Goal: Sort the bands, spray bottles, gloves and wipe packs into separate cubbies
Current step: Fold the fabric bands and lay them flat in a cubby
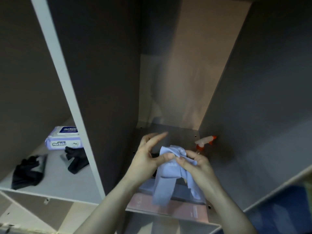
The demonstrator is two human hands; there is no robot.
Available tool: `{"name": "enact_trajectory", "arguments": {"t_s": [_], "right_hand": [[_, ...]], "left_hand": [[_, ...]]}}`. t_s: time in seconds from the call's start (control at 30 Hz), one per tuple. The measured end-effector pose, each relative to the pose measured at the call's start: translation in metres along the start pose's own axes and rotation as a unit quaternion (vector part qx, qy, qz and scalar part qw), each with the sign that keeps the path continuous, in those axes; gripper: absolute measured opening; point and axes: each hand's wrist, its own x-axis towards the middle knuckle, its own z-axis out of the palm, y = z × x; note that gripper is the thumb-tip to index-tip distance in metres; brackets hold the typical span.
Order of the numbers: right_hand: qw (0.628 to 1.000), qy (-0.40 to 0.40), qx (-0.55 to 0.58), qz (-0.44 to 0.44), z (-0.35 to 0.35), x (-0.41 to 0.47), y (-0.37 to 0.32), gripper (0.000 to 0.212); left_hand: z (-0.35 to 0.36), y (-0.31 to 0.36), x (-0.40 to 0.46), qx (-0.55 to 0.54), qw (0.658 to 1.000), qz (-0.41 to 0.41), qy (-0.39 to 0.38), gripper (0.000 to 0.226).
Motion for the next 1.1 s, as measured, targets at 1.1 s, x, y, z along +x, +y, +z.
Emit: {"name": "enact_trajectory", "arguments": {"t_s": [1.1], "right_hand": [[0.979, 0.161, 0.092, 0.079, 0.000, -0.021, -0.020, 0.023]], "left_hand": [[-0.025, 0.020, 0.023, -0.219, 0.940, 0.008, 0.263, 0.035]]}}
